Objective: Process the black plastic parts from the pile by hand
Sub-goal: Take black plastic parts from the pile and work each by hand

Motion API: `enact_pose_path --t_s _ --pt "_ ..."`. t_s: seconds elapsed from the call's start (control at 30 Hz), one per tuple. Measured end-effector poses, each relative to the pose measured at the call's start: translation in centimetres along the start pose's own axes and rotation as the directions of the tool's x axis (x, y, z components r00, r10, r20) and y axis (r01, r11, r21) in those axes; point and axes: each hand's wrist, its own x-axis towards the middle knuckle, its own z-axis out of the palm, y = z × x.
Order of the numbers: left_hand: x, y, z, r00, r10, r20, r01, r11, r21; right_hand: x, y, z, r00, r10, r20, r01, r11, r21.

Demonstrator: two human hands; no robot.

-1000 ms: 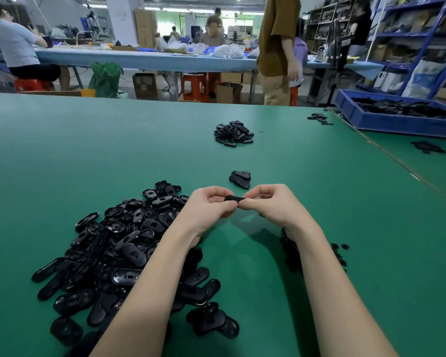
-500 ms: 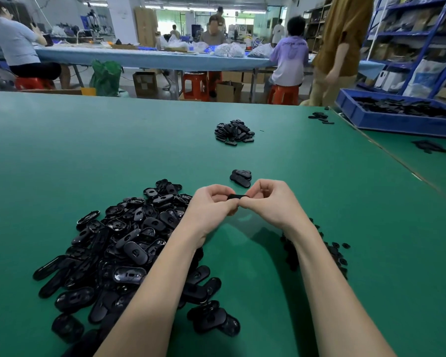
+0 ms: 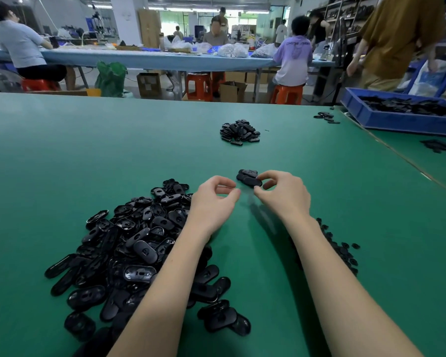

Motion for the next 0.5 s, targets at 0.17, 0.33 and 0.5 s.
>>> enact_pose_path --t_s 0.17,0.33,0.5 --pt "-0.2 0.0 0.0 0.983 0.114 0.144 -0.144 0.966 0.215 2.0 -0.1 1.7 0.998 0.052 0.019 -0.049 0.993 -0.109" --pt "-0.1 -0.4 -0.3 0.966 0.175 0.192 -0.23 0.919 0.321 1.1 -0.1 1.3 0.996 0.075 0.052 -0.071 0.995 -0.077" --pt "0.4 -0.6 -1.5 0.964 0.214 0.154 -0.257 0.896 0.363 -3.1 -0.3 1.2 0.998 0.044 0.05 -0.045 0.998 0.036"
